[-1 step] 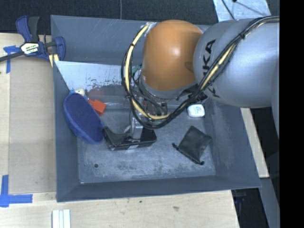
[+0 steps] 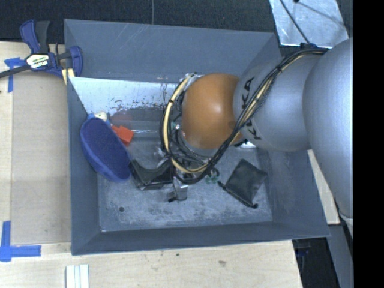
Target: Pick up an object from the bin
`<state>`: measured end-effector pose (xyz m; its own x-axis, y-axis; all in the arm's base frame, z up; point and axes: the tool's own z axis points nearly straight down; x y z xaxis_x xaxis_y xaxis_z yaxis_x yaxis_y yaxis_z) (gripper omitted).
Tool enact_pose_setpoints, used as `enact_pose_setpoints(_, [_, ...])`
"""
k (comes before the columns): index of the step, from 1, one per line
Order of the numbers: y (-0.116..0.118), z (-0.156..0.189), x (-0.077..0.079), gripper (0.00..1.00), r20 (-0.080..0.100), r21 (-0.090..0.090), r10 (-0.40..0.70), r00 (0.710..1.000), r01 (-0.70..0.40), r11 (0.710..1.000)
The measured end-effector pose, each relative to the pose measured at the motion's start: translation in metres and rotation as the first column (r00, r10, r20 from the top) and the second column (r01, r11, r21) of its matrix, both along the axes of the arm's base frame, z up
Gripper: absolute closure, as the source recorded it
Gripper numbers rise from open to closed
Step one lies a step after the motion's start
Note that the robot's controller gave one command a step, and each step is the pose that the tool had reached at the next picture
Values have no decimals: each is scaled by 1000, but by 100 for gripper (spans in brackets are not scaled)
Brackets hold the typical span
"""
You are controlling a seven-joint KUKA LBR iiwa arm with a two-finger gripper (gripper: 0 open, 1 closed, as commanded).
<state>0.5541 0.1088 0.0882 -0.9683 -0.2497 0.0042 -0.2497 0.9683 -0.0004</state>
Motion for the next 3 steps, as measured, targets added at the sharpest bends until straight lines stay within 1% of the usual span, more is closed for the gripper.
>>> enact_pose_setpoints(1, [3, 4, 2, 100, 10, 5, 0, 1000, 0, 1000])
enact_pose_setpoints(2, [-29, 96, -10, 100, 7, 0, 21, 1000, -21, 1000])
enact_pose_setpoints(3, [3, 166, -54, 100, 4, 2, 224, 975, -224, 975])
